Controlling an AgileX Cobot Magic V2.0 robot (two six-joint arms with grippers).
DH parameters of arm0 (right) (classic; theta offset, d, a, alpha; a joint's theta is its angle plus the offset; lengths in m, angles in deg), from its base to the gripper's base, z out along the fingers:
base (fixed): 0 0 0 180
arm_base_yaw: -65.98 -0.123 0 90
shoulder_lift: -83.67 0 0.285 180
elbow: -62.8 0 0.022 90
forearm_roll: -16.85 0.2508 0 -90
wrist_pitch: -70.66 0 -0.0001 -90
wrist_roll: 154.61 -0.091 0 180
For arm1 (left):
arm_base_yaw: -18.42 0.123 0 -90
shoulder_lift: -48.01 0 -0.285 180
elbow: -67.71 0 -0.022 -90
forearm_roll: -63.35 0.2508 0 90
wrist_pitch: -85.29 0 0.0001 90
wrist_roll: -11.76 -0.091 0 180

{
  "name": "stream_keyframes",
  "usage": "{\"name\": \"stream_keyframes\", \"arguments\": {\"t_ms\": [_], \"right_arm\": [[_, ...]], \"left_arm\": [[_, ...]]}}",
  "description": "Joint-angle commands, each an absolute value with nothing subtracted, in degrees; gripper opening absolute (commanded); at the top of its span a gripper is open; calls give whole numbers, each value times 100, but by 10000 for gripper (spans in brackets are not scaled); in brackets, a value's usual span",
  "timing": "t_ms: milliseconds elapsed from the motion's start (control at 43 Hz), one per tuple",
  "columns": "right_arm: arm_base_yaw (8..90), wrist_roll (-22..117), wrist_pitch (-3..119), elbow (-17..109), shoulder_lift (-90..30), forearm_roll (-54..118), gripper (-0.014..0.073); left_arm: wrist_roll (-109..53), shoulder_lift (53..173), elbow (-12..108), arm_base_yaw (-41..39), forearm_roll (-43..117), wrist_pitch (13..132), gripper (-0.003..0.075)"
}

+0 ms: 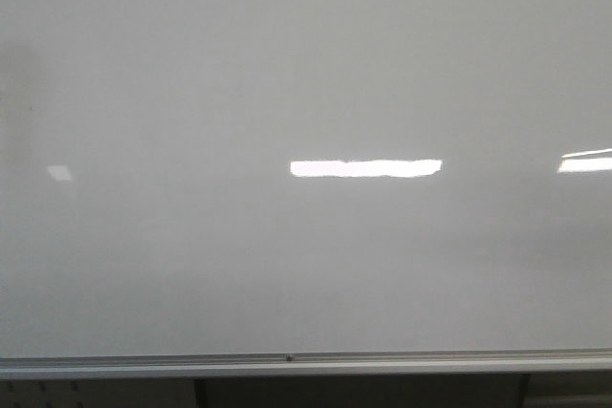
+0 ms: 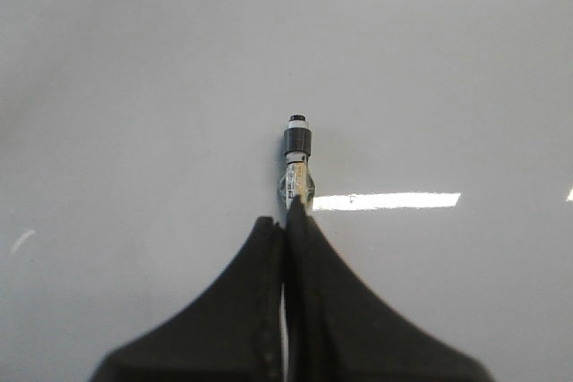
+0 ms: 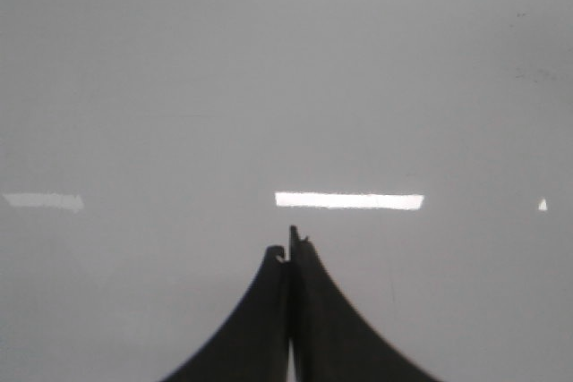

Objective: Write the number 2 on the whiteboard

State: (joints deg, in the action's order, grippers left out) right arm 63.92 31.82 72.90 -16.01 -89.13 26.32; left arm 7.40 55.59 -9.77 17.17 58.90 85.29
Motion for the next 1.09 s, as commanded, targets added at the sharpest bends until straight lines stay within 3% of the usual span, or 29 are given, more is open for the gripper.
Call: {"name": "stream_keyframes", "arguments": {"t_ms": [0, 838, 1071], "right_arm": [[6419, 3193, 7729, -1594, -9002, 2636, -70], [6418, 3193, 7709, -1578, -9002, 2636, -70], [6418, 3193, 6933, -910, -8997, 2636, -70]], "left_arm": [[758, 5459, -1110, 1725, 5867, 8979, -20], [758, 5459, -1083, 1725, 5867, 9338, -20], [758, 5470, -285, 1714, 5867, 9086, -20]]}}
